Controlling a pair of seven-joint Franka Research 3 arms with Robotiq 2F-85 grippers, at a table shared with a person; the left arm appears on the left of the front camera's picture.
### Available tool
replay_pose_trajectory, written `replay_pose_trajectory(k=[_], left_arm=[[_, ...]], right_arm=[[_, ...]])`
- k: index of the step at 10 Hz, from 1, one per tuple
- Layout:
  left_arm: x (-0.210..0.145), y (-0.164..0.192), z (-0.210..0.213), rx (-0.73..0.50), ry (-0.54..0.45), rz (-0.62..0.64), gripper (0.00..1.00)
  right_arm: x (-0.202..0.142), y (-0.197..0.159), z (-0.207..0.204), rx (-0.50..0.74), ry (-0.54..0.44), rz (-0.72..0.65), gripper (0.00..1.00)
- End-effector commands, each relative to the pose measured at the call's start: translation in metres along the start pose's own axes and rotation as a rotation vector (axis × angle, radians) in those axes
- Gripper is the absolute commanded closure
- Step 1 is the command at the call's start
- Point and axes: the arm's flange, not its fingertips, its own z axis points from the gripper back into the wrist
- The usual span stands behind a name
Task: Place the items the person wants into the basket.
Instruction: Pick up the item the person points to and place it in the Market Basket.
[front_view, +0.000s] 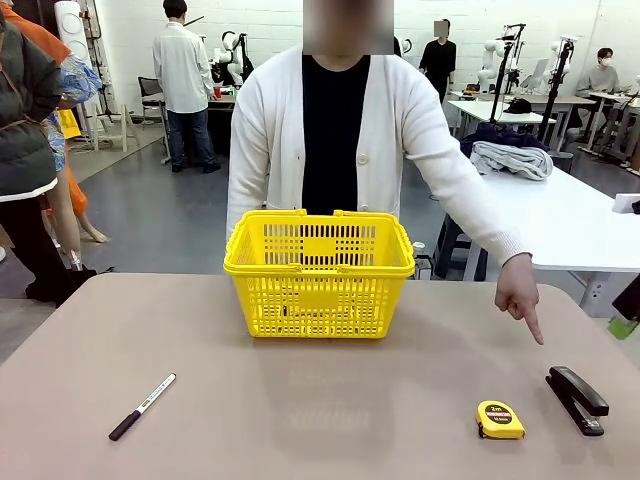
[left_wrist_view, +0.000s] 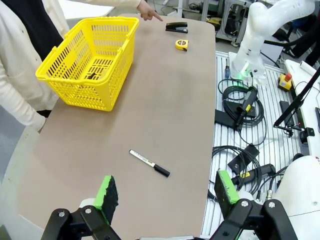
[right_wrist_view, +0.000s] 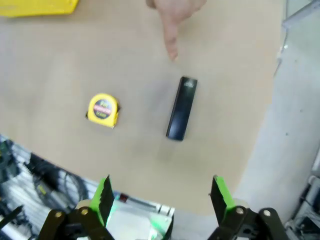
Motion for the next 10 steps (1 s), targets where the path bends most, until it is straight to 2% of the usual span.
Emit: replay_pose_trajectory(k=[1, 5, 6, 10], left_arm=[[0.000, 0.001, 0.002, -0.003, -0.019, -0.021, 0.00], [0.000, 0.001, 0.002, -0.003, -0.019, -0.021, 0.00], [0.000, 0.001, 0.002, -0.003, -0.019, -0.021, 0.00], [0.000, 0.001, 0.002, -0.003, -0.019, -0.021, 0.00]], right_arm=[[-0.031, 0.005, -0.063, 0.002, -0.024, -0.032, 0.00], [-0.027, -0.003, -0.079, 0.011, -0.066, 0.002, 0.00], [0.020, -0.023, -0.036, 0.004, -0.018, -0.030, 0.00], [0.020, -0.023, -0.036, 0.004, -0.018, -0.030, 0.00]])
